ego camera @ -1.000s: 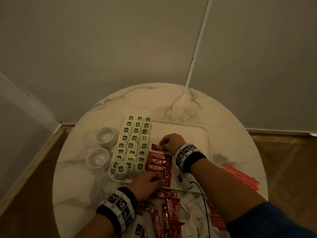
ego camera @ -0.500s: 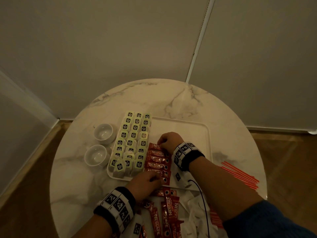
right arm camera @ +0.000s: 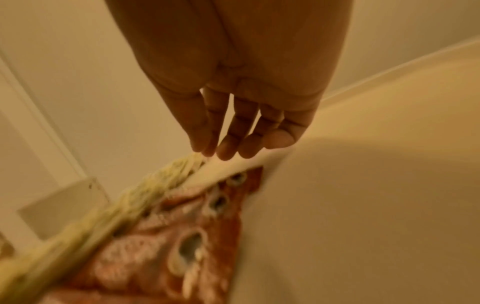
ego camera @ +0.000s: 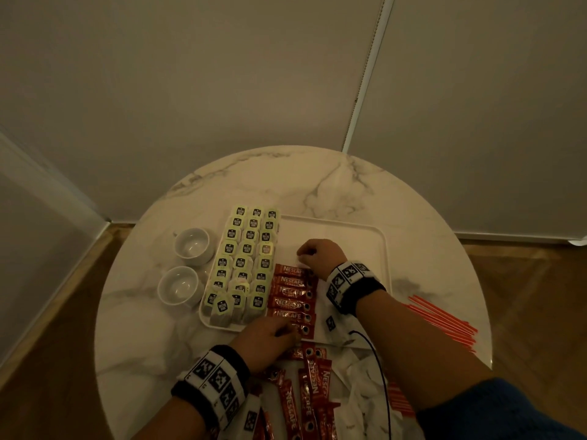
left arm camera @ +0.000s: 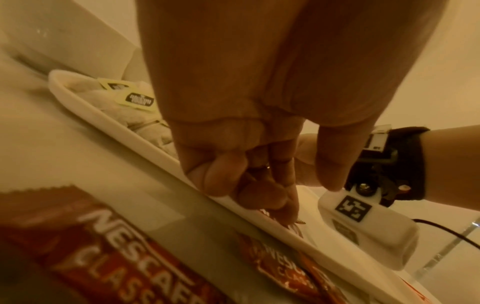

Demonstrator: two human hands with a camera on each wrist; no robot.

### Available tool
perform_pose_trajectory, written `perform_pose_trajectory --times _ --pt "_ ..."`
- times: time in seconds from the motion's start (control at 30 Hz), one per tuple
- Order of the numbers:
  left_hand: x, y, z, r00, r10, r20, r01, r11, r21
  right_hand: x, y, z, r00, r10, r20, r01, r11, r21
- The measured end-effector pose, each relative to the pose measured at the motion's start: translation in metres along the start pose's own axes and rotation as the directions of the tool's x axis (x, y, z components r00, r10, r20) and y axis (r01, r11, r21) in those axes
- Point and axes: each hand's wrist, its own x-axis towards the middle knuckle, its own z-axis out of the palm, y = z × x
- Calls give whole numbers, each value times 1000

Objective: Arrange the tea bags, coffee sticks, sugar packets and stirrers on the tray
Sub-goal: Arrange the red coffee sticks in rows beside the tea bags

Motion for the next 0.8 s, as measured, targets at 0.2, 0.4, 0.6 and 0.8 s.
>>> perform_pose_trajectory --times 0.2,0.4,0.6,0.8 --pt "-17 -11 -1 996 87 -3 -84 968 238 -62 6 -18 991 -59 -124 72 992 103" --pt "-37 -7 19 936 323 142 -341 723 601 -150 10 13 954 -89 285 151 967 -205" --pt "-63 4 30 830 317 459 -558 451 696 -191 17 37 981 -27 193 97 926 -365" --pt "-65 -11 48 829 240 505 -559 345 754 -195 16 64 996 20 82 13 924 -383"
